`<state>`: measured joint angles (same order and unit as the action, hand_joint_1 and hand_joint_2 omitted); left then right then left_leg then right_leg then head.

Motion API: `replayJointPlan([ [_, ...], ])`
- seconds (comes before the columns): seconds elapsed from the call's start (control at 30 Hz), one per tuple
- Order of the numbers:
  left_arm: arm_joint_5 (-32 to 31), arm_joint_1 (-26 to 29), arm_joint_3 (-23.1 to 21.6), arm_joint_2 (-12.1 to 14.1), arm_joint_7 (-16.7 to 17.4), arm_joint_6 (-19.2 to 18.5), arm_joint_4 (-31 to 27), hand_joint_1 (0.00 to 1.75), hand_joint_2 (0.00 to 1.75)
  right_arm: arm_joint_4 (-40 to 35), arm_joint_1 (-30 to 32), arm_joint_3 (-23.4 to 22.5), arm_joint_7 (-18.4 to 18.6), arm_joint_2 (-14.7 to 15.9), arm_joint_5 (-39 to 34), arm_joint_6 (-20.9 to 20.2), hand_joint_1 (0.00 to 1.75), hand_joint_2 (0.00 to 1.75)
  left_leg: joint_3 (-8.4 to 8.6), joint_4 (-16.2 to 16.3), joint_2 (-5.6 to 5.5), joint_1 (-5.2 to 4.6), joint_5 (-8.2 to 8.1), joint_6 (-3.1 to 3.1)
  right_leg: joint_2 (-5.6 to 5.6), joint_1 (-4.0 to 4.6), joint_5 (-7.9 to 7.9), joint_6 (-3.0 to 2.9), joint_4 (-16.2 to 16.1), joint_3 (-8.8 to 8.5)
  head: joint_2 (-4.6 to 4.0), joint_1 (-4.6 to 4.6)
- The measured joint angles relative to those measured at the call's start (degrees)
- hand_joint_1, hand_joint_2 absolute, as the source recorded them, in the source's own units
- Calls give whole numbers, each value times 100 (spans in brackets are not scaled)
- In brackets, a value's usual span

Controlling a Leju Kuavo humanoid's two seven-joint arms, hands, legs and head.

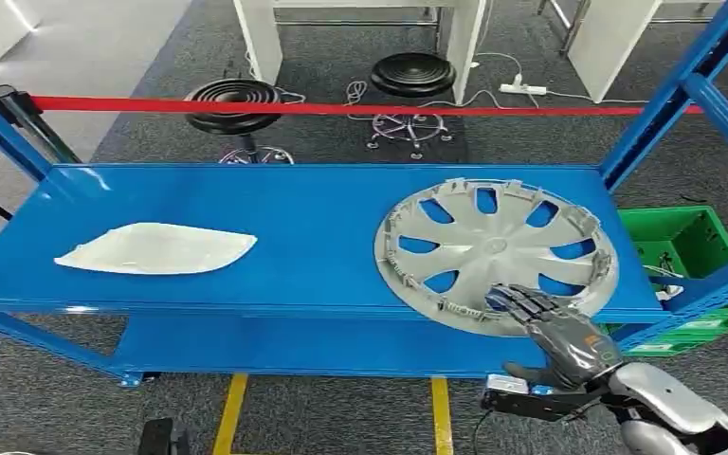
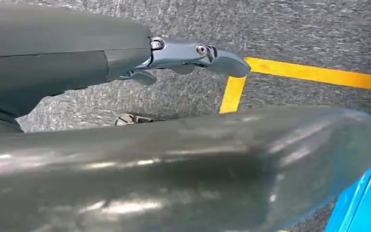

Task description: Take the parts from the cabinet and place them on the table.

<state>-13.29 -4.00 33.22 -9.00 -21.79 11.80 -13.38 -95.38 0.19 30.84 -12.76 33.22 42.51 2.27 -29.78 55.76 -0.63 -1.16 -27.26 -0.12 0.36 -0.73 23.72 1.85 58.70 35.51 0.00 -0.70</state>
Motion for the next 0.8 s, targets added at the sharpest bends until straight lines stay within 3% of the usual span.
replayJointPlan([
  [0.8, -116, -24, 7, 31, 2, 0, 0, 0, 0, 120, 11, 24, 48, -61, 260, 149, 0, 175, 5, 0, 0, 0, 1, 0, 1, 0, -3, 3, 0, 1, 0, 0],
])
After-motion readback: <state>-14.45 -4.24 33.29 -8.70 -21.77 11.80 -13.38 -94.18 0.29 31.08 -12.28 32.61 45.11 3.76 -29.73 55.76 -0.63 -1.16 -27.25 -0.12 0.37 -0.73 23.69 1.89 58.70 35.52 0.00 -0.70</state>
